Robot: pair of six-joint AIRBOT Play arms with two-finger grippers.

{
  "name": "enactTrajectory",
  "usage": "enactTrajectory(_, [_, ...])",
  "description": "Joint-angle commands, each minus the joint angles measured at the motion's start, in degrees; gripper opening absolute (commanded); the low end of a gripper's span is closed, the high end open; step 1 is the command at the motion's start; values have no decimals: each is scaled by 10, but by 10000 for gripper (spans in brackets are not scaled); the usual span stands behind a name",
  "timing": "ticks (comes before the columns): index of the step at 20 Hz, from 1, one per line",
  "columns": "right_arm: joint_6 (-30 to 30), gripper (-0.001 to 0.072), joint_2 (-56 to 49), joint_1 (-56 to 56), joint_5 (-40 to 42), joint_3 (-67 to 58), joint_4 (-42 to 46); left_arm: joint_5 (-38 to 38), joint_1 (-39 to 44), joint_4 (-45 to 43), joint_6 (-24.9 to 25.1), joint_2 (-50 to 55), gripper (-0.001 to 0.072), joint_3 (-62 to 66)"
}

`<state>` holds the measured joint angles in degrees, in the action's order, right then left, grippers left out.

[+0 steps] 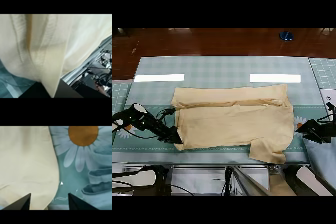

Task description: Fold the shirts.

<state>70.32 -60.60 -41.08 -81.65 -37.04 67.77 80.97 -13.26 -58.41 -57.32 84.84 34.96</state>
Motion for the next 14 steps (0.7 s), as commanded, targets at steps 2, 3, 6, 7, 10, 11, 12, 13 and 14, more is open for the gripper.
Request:
enactTrajectory(2, [-6, 542, -18, -6, -13, 8, -15, -71, -1, -1, 3, 0, 24, 1])
enactTrajectory(3, [-6, 541, -18, -6, -13, 19, -12, -71, -1, -1, 3, 0, 24, 1])
enactTrajectory(6, [-11, 541, -18, -6, 2, 61, -10, -71, -1, -1, 3, 0, 24, 1])
enactTrajectory(7, [-16, 541, -18, -6, 5, 75, -10, -71, -1, -1, 3, 0, 24, 1])
enactTrajectory(10, [-19, 540, -18, -6, 20, 98, -1, -71, -1, -1, 3, 0, 24, 1])
enactTrajectory(11, [-19, 534, -18, -6, 25, 99, -3, -71, -1, -1, 3, 0, 23, 1])
enactTrajectory(12, [-19, 532, -18, -6, 28, 99, -5, -71, -1, -1, 3, 0, 23, 1])
enactTrajectory(13, [-18, 531, -18, -6, 31, 99, -5, -71, -1, -1, 3, 0, 24, 1])
enactTrajectory(14, [-18, 530, -18, -6, 34, 99, -8, -71, -1, -1, 3, 0, 24, 1])
